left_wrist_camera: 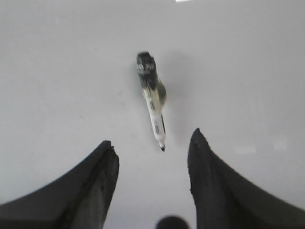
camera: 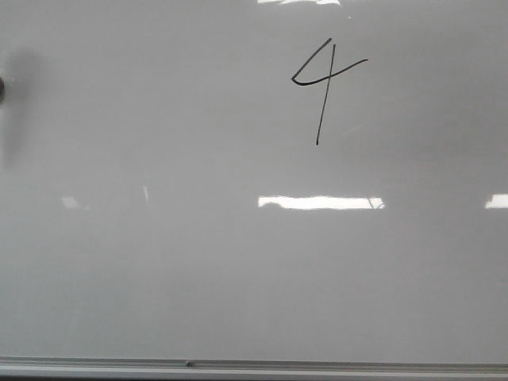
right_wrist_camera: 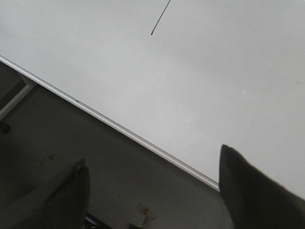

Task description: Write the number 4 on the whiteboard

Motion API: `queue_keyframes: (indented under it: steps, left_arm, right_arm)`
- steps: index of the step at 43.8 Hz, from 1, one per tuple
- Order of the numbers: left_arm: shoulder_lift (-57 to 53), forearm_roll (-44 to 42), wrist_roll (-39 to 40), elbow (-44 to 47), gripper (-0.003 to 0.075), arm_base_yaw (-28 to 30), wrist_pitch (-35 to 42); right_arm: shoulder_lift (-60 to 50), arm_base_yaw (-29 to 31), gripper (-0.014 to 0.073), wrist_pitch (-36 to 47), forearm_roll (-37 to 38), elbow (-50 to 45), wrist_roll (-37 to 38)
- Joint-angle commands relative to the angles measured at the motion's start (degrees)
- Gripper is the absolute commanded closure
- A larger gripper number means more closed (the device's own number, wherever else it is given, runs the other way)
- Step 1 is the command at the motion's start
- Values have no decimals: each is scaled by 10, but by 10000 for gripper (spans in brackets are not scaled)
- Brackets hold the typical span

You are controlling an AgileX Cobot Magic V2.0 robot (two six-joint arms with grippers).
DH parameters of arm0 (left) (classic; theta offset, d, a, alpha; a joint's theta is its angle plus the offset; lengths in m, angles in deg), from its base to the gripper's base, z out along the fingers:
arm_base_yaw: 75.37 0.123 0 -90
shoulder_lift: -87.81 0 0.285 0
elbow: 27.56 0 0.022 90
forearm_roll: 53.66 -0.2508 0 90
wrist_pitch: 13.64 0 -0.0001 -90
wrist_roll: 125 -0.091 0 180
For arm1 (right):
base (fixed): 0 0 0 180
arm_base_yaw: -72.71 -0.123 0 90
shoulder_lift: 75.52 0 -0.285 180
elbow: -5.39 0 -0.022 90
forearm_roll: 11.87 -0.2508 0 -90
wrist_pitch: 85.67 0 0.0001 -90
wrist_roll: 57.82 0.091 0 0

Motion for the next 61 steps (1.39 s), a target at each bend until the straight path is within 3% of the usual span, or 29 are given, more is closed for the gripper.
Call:
queue_keyframes:
  steps: [1, 7, 21, 24, 27, 35, 37, 61]
  left_arm:
    - [-36, 29, 0, -30, 385, -37, -61]
    - [-87, 61, 0, -30, 385, -83, -117]
    - [-137, 43, 0, -30, 388, -129, -119]
    - [-136, 37, 0, -30, 418, -129, -119]
    - [-136, 37, 0, -30, 482, -129, -119]
    - [-136, 33, 0, -30, 694, -129, -119]
    - [-136, 35, 0, -30, 739, -129, -119]
    - [-136, 54, 0, -30, 741, -129, -144]
  right_arm:
    - [-14, 2, 13, 31, 5, 9, 3]
    - [-40, 2, 13, 32, 6, -8, 3]
    - [-55, 2, 42, 48, 17, -23, 3]
    - [-55, 2, 139, 50, 17, -23, 3]
    - [-55, 2, 291, 50, 17, -23, 3]
    - [-55, 2, 671, 50, 17, -23, 3]
    - [-55, 2, 657, 52, 17, -23, 3]
    - [-55, 2, 663, 49, 17, -23, 3]
